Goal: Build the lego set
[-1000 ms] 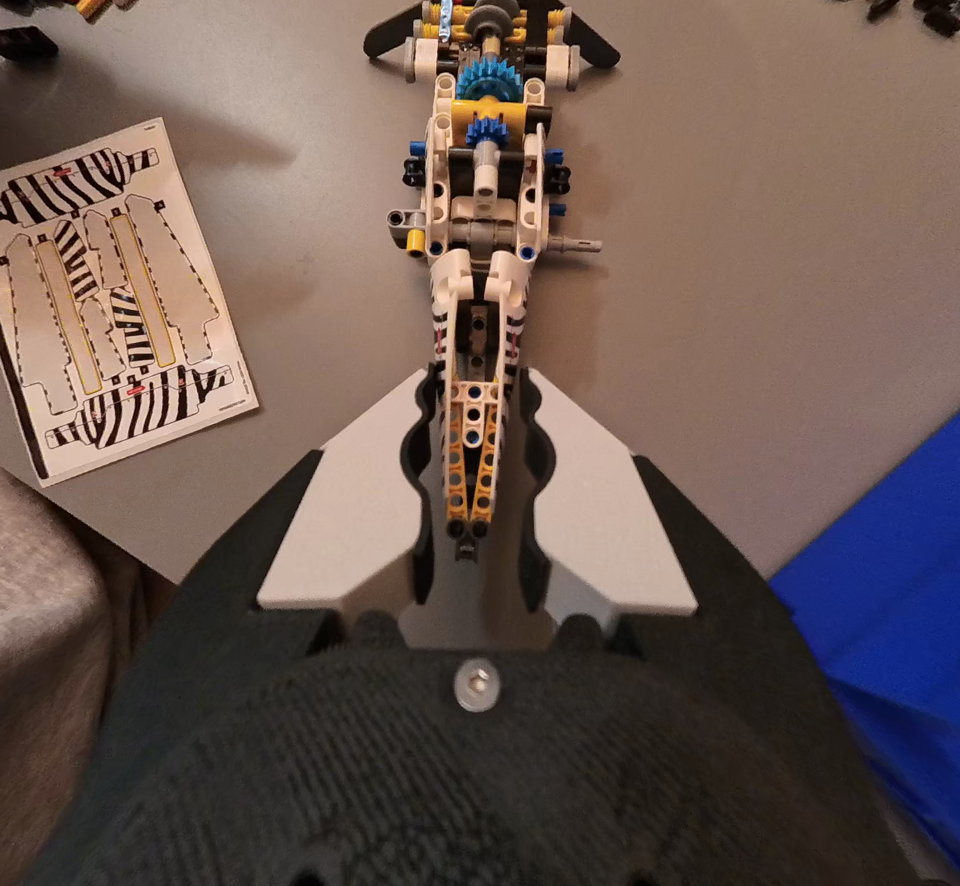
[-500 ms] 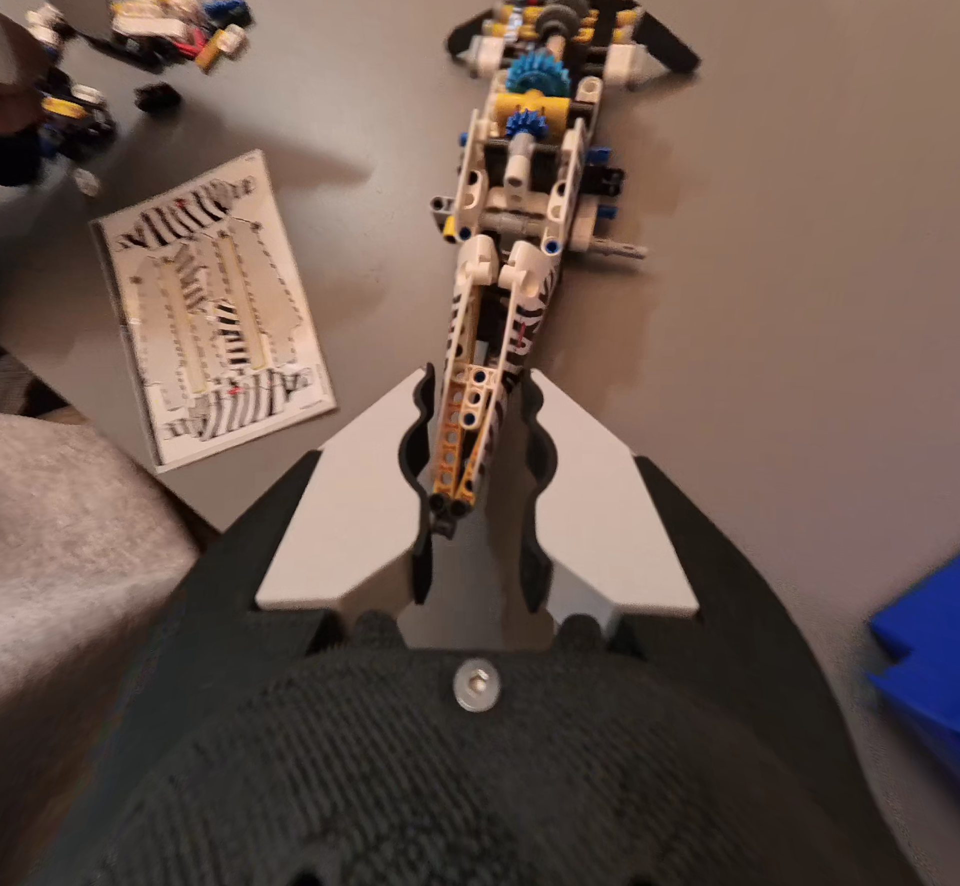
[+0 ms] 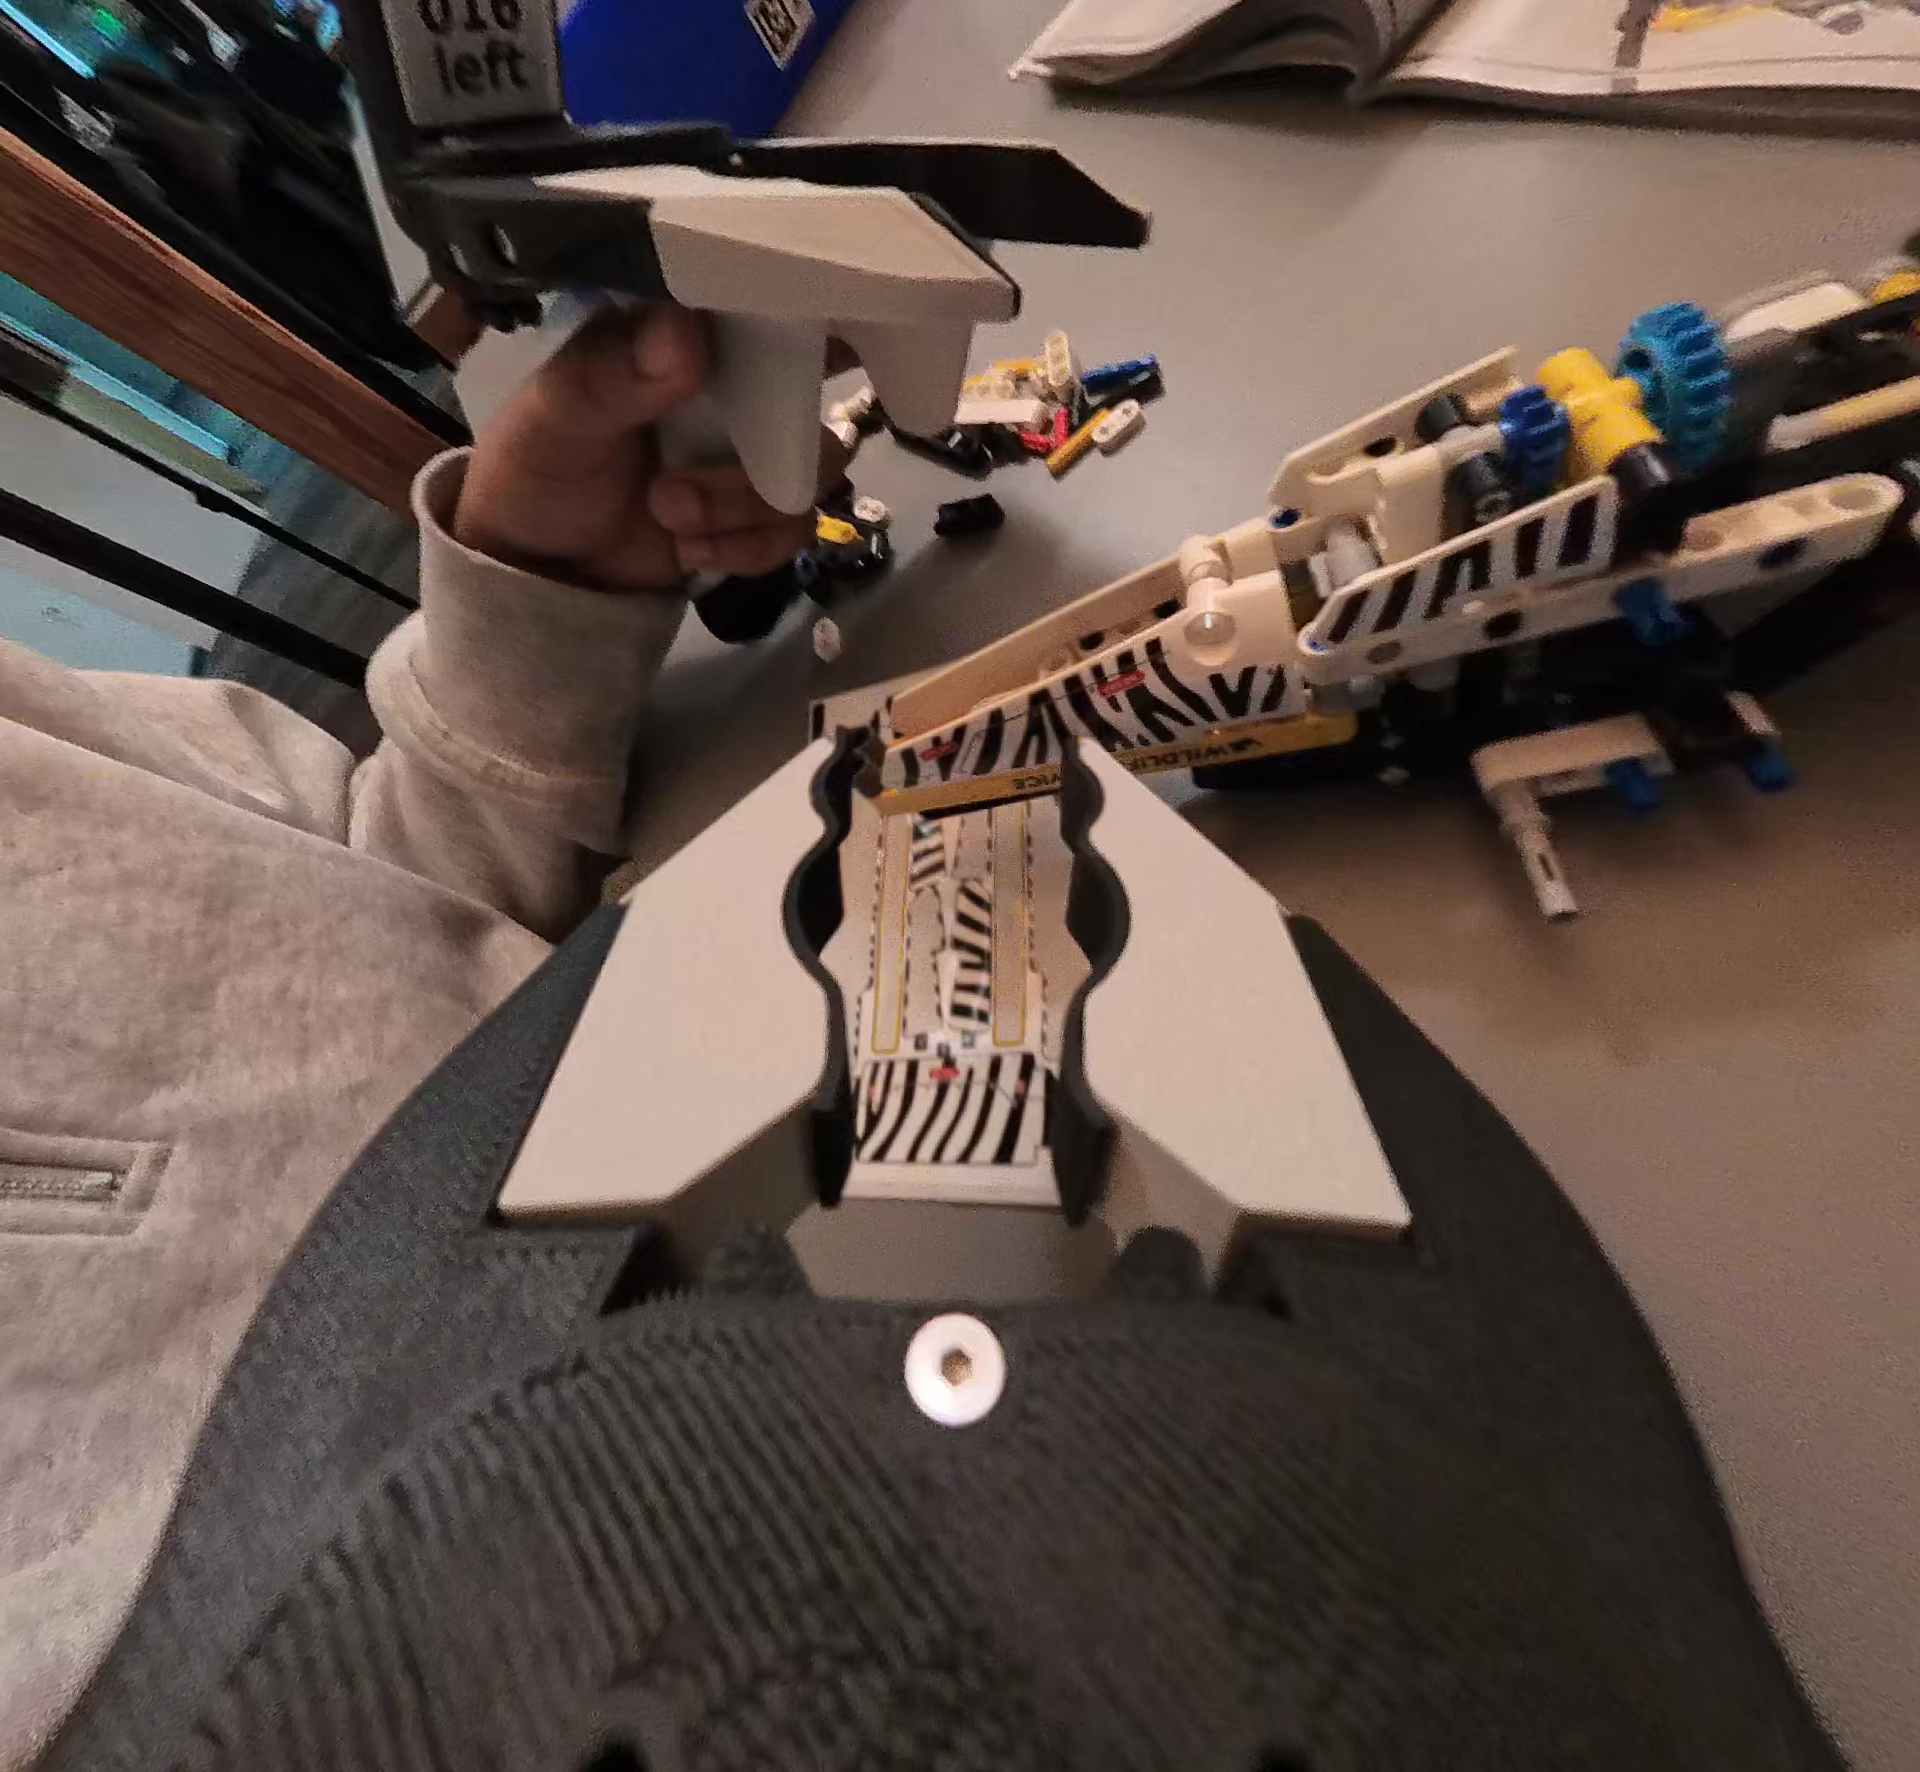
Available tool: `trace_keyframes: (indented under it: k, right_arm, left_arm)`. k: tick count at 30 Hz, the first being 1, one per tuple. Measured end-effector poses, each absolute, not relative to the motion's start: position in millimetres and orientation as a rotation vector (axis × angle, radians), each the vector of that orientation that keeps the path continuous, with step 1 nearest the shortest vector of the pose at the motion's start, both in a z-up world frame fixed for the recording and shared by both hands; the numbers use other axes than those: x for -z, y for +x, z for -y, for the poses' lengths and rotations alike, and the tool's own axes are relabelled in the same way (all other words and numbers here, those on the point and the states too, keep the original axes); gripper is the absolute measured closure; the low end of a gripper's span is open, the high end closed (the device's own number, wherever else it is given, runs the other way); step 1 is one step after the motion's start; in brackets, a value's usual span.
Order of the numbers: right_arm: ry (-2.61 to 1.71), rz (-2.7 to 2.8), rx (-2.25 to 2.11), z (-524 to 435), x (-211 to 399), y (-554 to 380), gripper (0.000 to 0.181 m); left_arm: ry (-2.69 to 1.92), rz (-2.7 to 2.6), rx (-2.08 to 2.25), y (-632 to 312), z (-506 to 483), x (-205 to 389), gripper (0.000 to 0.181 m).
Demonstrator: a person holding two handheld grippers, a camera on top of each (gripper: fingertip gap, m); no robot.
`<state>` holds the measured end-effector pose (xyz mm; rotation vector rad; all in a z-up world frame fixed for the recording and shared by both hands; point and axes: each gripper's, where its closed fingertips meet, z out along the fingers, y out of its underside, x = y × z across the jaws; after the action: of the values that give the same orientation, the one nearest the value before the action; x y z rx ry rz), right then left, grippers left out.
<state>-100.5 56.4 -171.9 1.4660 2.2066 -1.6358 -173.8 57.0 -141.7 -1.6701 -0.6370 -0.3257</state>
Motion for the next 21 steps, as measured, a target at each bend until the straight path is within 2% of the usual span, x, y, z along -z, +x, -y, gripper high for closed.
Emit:
trace_keyframes:
  k: [8,21]
  right_arm:
    - [1.552,-2.331,1.825,-98.3,148.0,-103.3,0.153]
    - [1.783,-2.348,2.276,-159.9,139.7,-119.7,0.155]
  left_arm:
    - [-1.663,0.618,0.31,-173.0,-58.0,139.7,0.139]
    - [-1.556,0.564,0.252,-175.9,-55.4,120.3,0.139]
